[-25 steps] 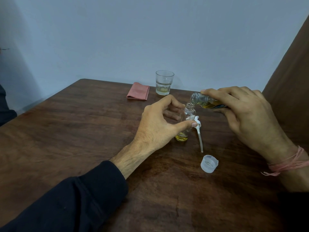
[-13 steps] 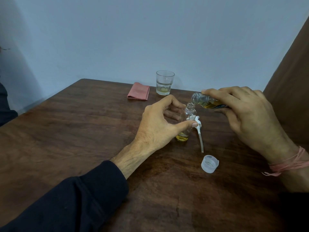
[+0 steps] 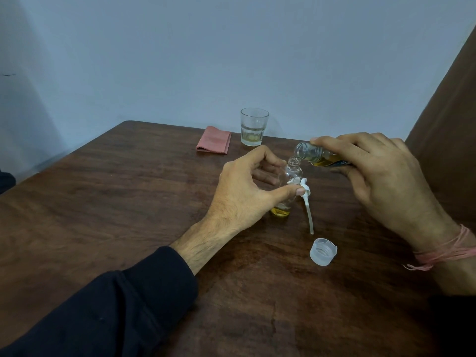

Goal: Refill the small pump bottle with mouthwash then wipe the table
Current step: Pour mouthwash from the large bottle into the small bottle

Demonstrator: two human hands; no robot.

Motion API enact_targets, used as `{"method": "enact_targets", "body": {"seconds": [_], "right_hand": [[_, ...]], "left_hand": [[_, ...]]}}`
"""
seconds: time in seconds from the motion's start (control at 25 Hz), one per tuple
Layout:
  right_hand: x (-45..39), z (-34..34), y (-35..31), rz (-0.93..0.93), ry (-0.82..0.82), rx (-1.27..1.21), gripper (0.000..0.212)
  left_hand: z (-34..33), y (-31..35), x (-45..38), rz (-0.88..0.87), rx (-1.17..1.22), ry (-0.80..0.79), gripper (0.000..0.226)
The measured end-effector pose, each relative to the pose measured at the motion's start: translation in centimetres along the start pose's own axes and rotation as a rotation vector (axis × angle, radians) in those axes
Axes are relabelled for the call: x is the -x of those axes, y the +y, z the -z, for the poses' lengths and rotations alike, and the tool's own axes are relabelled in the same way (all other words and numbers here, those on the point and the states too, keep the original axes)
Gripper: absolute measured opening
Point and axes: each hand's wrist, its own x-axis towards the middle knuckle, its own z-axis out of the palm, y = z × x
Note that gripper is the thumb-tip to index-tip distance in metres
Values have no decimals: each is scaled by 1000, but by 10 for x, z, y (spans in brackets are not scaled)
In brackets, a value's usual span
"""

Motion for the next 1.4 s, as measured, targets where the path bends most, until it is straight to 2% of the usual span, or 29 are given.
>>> {"method": "enact_targets", "body": {"seconds": [1.4], "right_hand": [[1, 1, 0, 9, -13, 5, 63]], "left_hand": [[-1, 0, 1, -2, -17, 2, 51]]}}
